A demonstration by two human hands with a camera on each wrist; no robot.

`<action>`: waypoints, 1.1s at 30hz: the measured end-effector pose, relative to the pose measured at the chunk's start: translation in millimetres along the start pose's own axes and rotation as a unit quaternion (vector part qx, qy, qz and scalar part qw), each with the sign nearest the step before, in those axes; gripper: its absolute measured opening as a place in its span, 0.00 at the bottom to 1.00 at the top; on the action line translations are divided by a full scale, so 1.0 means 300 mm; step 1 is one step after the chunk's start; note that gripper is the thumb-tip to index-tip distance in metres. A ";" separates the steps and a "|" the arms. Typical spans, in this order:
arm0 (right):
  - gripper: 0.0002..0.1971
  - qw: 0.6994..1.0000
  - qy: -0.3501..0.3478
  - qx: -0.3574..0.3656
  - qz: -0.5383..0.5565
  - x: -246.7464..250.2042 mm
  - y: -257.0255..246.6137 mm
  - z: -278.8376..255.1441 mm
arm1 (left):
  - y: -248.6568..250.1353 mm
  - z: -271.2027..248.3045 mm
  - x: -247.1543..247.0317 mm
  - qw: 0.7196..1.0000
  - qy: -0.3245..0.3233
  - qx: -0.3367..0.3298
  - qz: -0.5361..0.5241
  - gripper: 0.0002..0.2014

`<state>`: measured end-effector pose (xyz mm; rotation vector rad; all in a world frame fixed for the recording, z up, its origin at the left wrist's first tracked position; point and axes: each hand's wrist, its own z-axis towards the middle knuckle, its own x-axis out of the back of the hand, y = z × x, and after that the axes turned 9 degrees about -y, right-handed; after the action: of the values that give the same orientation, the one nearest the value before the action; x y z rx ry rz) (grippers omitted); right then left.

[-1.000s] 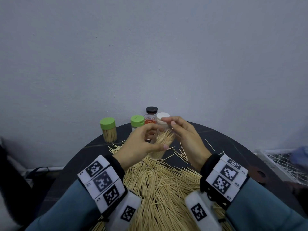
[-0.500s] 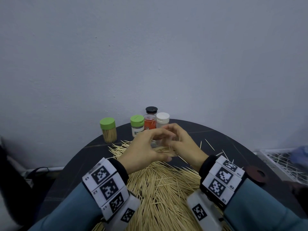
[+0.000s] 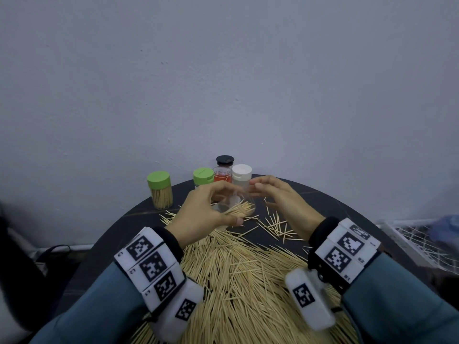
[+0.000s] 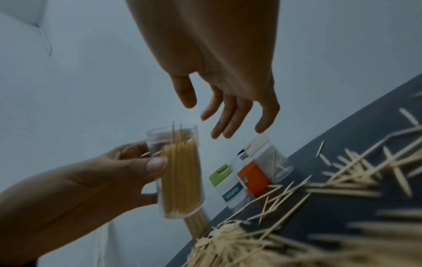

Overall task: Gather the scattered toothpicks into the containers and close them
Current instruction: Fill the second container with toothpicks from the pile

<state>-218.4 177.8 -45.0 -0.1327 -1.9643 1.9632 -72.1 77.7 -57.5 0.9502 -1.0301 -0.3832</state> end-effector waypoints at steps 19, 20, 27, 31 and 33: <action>0.28 0.702 -0.264 -0.293 -0.593 0.016 0.027 -0.070 | 0.007 -0.006 -0.026 0.999 -0.030 0.022 -0.006 0.27; 0.28 0.701 -0.267 -0.291 -0.594 0.014 0.027 -0.071 | 0.006 -0.006 -0.026 0.999 -0.032 0.023 -0.005 0.27; 0.25 0.692 -0.270 -0.273 -0.611 -0.020 0.037 -0.075 | 0.000 -0.006 -0.030 0.999 -0.033 0.026 -0.004 0.27; 0.23 0.683 -0.267 -0.259 -0.629 -0.031 0.035 -0.079 | 0.000 -0.006 -0.030 0.999 -0.037 0.025 -0.007 0.26; 0.21 0.685 -0.265 -0.252 -0.630 -0.027 0.030 -0.080 | 0.001 -0.007 -0.030 0.999 -0.039 0.025 -0.006 0.26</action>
<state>-205.0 198.4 -56.0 1.4011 -1.8740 0.5159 -74.9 84.9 -62.7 0.9928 -1.1095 -0.4091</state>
